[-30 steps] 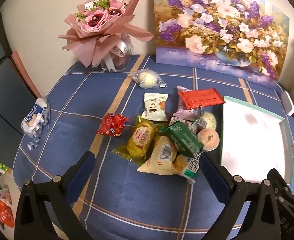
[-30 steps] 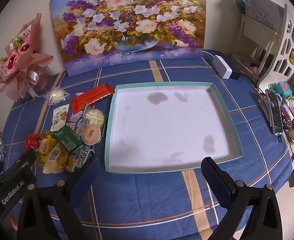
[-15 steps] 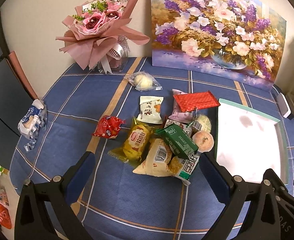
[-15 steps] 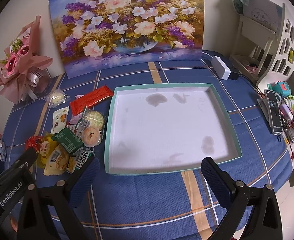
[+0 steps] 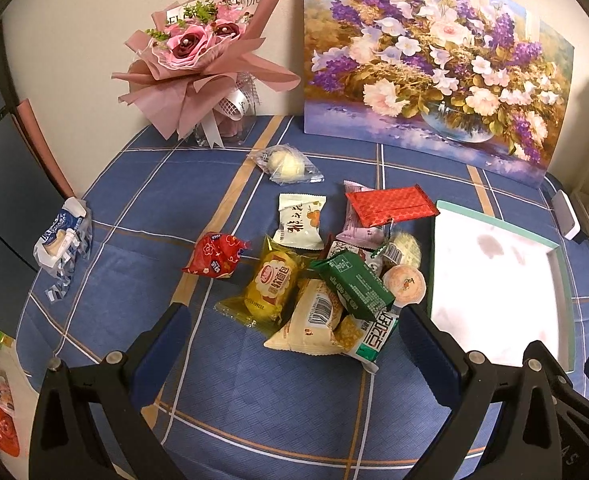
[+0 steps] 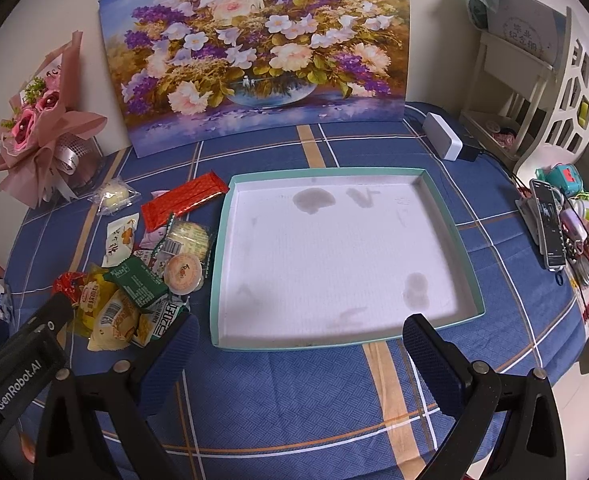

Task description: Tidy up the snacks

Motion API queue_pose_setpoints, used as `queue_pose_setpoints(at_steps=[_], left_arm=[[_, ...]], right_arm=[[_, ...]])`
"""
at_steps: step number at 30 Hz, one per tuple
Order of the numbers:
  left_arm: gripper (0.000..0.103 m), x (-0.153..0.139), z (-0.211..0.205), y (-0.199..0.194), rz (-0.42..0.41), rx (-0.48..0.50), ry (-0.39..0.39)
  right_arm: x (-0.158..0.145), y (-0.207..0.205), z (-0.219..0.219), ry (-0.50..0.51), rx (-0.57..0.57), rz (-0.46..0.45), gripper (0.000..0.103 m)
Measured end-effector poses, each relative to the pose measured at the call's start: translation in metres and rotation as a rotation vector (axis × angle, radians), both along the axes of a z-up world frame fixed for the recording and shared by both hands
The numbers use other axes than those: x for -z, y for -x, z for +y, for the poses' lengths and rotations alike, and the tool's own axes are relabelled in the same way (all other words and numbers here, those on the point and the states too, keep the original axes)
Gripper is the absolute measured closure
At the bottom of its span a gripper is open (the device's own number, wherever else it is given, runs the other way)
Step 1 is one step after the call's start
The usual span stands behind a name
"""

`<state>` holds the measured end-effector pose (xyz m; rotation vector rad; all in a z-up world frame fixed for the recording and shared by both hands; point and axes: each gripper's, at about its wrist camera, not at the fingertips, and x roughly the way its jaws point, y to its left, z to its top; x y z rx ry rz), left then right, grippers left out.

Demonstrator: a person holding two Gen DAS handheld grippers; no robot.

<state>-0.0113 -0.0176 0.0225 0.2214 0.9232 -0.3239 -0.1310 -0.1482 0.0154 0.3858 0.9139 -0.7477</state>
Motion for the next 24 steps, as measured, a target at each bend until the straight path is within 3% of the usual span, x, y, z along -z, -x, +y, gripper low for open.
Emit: queue_pose_setpoints(at_steps=[24], left_arm=[[0.000,0.0032,0.0032,-0.0022,0.010,-0.012,0.002]], right_arm=[[0.0007,-0.0004,0.0003,0.000,0.001,0.001,0.000]])
